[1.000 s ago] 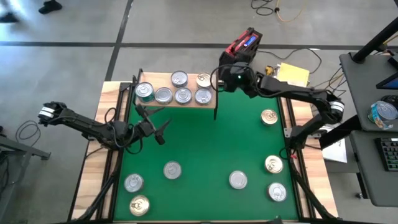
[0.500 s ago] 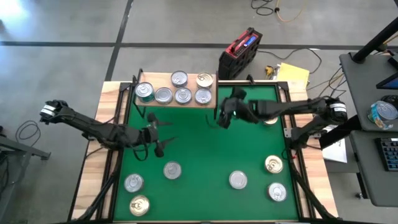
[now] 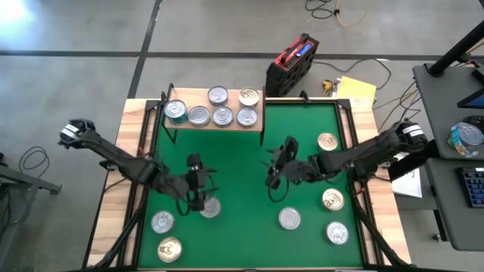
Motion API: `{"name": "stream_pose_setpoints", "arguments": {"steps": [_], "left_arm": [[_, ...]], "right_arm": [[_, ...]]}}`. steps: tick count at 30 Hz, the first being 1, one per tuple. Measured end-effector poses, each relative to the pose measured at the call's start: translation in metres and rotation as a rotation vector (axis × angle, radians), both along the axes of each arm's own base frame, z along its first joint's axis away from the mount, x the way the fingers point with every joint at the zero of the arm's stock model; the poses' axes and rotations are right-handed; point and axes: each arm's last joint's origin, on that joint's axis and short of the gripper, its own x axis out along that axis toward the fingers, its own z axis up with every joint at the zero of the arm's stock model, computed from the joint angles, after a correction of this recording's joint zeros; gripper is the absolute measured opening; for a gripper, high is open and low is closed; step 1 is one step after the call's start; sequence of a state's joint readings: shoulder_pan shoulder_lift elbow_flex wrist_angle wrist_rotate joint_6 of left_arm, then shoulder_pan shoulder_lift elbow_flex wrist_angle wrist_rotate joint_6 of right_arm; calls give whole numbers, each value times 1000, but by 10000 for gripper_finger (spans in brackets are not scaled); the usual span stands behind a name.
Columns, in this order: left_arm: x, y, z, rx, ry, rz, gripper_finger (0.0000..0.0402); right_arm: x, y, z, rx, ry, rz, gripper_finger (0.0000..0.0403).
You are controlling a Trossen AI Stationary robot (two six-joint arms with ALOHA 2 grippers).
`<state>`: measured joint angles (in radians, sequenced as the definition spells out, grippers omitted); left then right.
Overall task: Stack canned seafood by type on shelf
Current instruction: Put the middle left red tuna can on the shelf
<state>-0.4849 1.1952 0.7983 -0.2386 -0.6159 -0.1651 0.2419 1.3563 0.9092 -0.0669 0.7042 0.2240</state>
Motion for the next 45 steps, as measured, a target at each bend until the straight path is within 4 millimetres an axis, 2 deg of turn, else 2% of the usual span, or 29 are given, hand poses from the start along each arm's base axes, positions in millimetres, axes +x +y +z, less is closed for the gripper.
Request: {"name": "stream_pose_setpoints", "arguments": {"steps": [11,15,20,24,29,34,40,45], "left_arm": [[11,-63,-11,-73,199,-2,255],[13,-84,-13,-74,253,-2,255],[13,-105,-13,-52,317,5,255],[13,-112,-15,-21,368,27,255],[12,-111,-22,-9,398,55,253],[7,-107,-35,-14,427,85,233],[-3,-104,-53,-66,507,104,178],[-7,-108,-53,-156,585,89,103]], "right_arm": [[-6,51,-5,81,-57,122,205],[-7,60,-2,95,-93,152,205],[-7,60,-1,97,-107,156,205],[-5,59,-3,69,-90,160,205],[-6,59,-4,83,-95,153,205],[-3,60,-13,119,-88,129,205],[0,60,-18,121,-77,118,205],[1,59,-17,111,-76,121,205]]}}
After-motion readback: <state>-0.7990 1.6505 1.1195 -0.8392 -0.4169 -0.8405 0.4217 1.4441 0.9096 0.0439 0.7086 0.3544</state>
